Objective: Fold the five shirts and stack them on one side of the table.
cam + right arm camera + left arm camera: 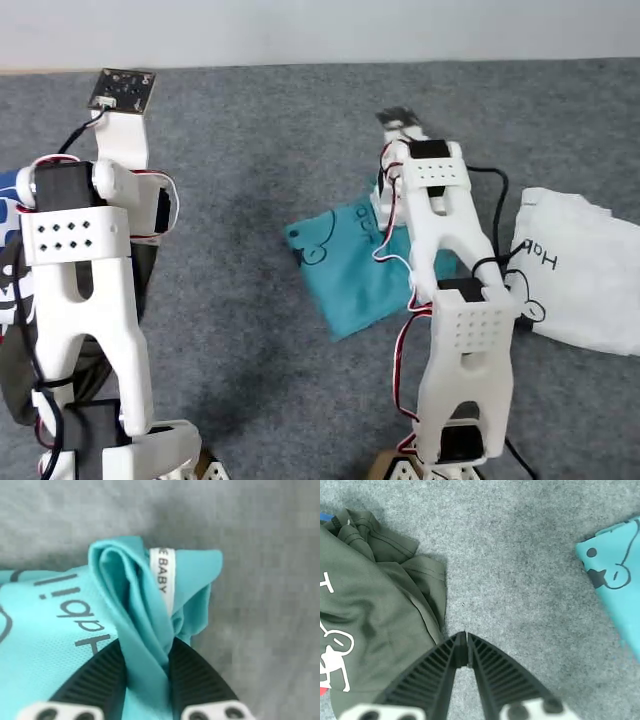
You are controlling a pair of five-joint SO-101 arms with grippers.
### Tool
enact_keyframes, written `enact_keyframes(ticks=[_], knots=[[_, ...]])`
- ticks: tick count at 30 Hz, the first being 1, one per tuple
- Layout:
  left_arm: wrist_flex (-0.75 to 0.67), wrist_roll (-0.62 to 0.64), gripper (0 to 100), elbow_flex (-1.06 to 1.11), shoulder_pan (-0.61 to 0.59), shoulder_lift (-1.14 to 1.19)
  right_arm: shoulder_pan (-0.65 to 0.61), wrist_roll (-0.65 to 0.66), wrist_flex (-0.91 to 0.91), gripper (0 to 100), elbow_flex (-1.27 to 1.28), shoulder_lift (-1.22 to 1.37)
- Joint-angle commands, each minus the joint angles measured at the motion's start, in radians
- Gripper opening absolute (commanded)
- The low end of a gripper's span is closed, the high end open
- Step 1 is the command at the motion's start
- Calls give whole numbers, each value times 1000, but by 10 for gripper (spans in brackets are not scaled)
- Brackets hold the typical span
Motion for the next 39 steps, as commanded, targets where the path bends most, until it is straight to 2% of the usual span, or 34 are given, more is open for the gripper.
enact_keyframes(ticks=[1,8,12,15,17,20,22,29,33,39], knots=[[25,-12,6,-2,3,-37,-36,307,-174,9,-18,-62],[25,-12,6,91,2,-38,-128,624,-302,9,-18,-61],[25,-12,6,108,2,-40,-131,680,-349,13,-18,-59],[23,-12,6,107,3,-40,-125,657,-315,76,-18,-70],[23,-12,6,107,3,-40,-111,539,-311,147,-18,-74],[23,-12,6,107,3,-40,-97,295,-311,254,-18,-104],[23,-12,6,107,3,-40,-93,160,-306,288,-18,-128],[23,-12,6,107,3,-40,-64,-170,-302,289,-18,-240],[23,-14,6,107,3,-40,-44,-400,-213,290,-18,-306],[21,-35,6,105,3,-40,-61,-565,-56,292,-18,-344]])
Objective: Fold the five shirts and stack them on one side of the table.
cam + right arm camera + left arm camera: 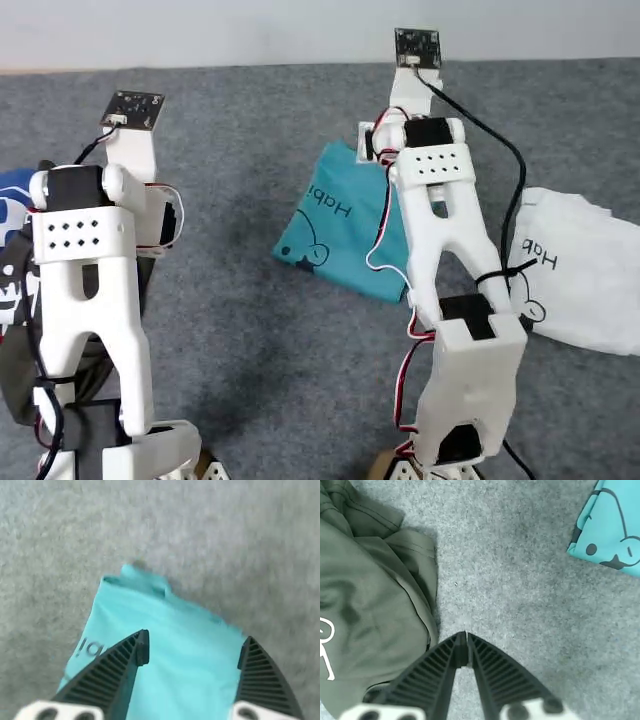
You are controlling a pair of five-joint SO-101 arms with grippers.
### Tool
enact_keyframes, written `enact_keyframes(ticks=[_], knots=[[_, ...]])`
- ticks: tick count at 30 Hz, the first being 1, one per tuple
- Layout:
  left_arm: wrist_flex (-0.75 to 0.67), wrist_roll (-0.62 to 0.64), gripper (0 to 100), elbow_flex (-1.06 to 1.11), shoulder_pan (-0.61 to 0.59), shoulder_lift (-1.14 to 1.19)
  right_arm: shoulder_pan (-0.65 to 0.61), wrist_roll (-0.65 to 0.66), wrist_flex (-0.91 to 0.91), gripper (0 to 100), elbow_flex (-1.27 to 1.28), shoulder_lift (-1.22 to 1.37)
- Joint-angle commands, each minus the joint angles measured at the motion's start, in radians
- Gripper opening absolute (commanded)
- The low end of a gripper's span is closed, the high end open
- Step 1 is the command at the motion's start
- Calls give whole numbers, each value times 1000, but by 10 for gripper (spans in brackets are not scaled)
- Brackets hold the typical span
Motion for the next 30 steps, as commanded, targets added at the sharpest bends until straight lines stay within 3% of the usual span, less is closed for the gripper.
enact_keyframes(ticks=[1,6,10,17,26,30], knots=[[21,-48,6,-4,3,-38,-1,-109,93,297,-20,-77],[21,-74,6,-4,3,-38,-13,-299,246,414,-17,-67],[21,-74,6,-4,3,-38,-25,-407,252,479,-17,-16],[21,-74,6,-4,3,-38,-31,-479,111,478,-17,159],[21,-74,6,-4,3,-38,-53,-457,-19,476,-20,363],[21,-74,6,-4,3,-38,-67,-451,21,362,-28,387]])
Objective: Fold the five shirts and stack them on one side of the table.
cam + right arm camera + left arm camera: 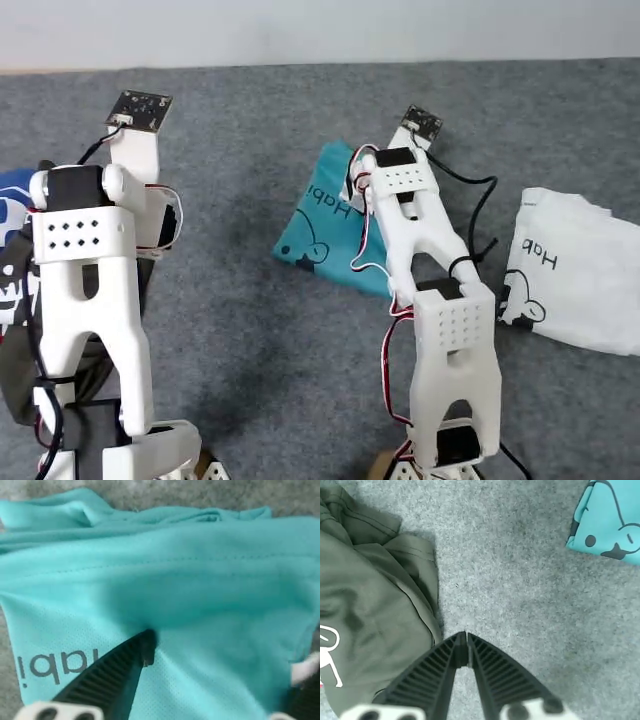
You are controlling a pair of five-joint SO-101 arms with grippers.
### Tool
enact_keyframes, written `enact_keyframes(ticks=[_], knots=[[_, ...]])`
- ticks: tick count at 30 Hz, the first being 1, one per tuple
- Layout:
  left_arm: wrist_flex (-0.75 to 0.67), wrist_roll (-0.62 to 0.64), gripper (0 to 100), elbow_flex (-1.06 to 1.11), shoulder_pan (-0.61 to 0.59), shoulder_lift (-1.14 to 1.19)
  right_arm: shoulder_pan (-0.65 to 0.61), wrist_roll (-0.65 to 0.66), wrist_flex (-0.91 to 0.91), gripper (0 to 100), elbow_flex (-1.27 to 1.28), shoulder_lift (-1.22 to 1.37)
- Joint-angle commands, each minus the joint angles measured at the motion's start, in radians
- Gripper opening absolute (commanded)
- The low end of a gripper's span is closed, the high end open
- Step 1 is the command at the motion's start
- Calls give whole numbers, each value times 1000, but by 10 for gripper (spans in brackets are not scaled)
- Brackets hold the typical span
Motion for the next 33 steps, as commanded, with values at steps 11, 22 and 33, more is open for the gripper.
enact_keyframes(ticks=[11,22,33], knots=[[21,-12,6,-4,3,-38,-22,124,122,6,-81,19],[23,-12,6,-4,3,-38,61,296,432,8,-150,-177],[23,-11,6,-4,3,-38,268,502,578,8,-150,-372]])
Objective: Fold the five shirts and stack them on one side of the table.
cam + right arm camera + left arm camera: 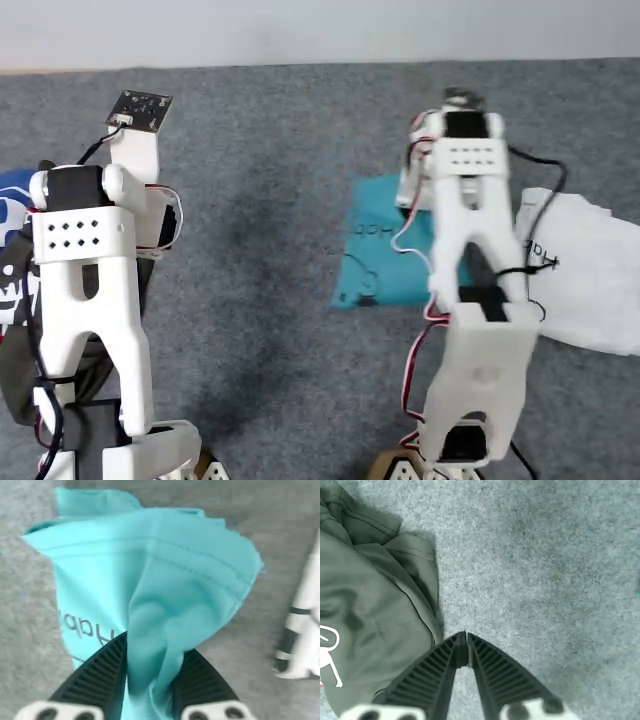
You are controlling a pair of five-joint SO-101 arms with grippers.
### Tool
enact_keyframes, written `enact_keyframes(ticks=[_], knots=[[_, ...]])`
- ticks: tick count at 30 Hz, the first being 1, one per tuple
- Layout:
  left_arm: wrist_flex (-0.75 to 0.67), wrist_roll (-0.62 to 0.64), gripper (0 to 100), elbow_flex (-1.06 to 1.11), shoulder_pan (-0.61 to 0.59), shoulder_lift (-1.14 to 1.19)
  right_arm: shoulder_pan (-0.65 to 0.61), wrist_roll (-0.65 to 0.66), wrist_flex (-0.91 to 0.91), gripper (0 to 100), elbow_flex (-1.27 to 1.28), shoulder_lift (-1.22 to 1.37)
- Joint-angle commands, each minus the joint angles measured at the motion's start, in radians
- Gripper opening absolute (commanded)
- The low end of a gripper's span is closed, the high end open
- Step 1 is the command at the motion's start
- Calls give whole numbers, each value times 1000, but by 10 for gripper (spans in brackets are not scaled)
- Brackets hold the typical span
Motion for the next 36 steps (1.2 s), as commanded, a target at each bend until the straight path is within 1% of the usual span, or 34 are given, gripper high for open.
enact_keyframes(ticks=[1,5,10,14,19,27,33,36], knots=[[23,-11,6,-4,3,-38,77,66,41,8,-38,-105],[23,-11,6,-4,11,-38,148,107,77,8,-38,-143],[23,-9,6,-4,77,-38,248,160,84,8,-38,-183],[23,-8,6,-4,129,-38,311,213,70,8,-38,-188],[23,-8,6,-4,137,-38,381,279,21,8,-38,-186],[23,-8,6,-4,140,-38,429,408,-70,8,-38,-189],[23,-8,6,-4,140,-38,473,491,-71,8,-41,-206],[23,-8,6,-4,140,-38,484,509,-74,8,-41,-229]])
